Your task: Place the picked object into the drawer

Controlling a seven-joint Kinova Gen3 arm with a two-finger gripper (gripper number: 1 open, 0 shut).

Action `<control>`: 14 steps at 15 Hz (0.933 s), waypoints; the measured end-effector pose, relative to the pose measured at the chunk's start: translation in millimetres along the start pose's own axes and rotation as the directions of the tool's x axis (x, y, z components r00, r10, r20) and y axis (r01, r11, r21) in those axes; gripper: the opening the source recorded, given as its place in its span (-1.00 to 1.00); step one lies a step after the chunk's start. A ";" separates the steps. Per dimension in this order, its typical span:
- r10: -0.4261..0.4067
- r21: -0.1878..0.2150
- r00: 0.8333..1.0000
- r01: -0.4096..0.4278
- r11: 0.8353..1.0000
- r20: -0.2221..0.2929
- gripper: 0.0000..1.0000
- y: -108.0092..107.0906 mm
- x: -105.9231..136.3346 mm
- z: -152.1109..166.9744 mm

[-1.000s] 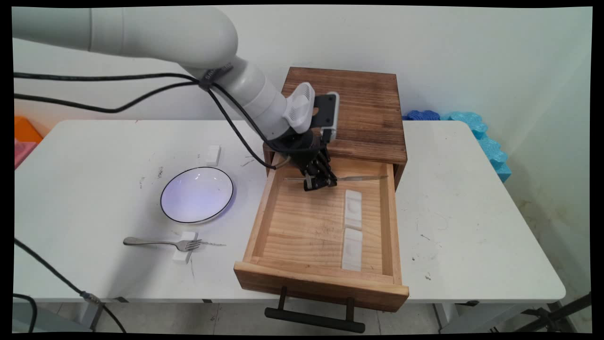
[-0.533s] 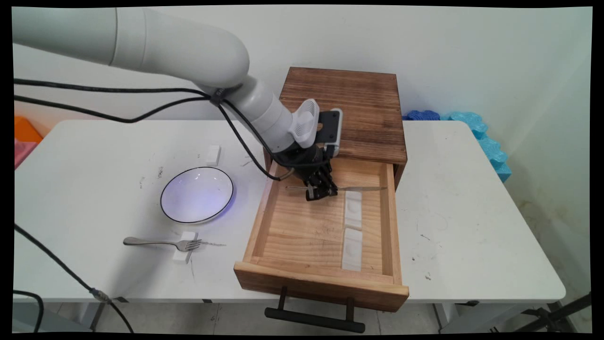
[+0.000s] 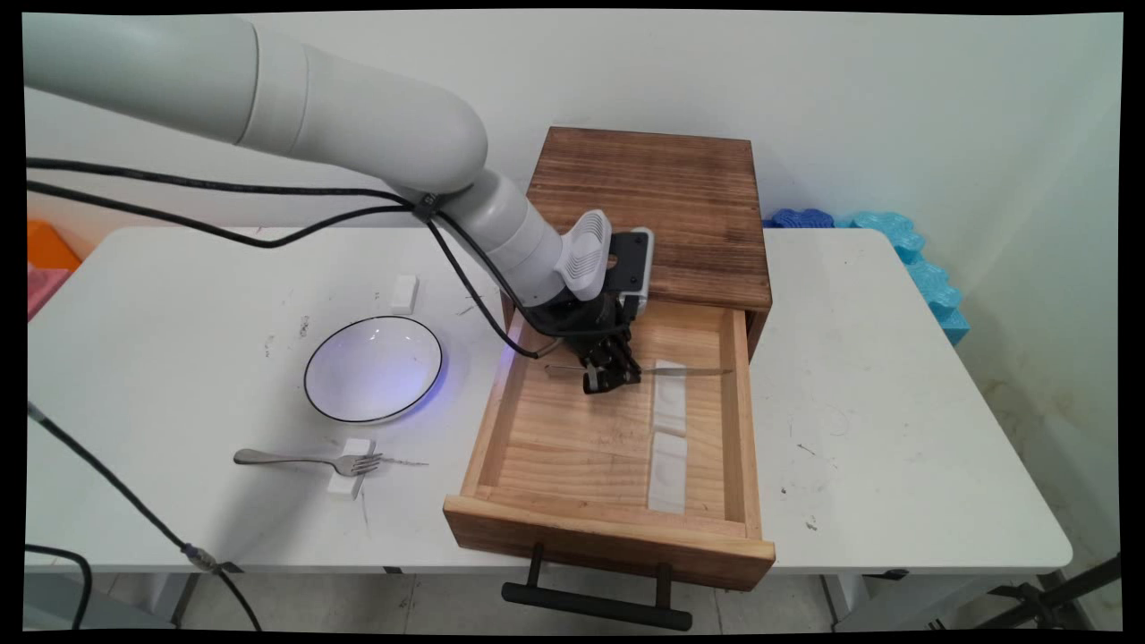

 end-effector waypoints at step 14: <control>0.001 0.000 1.000 -0.001 1.000 0.010 1.00 1.2 -6.7 19.2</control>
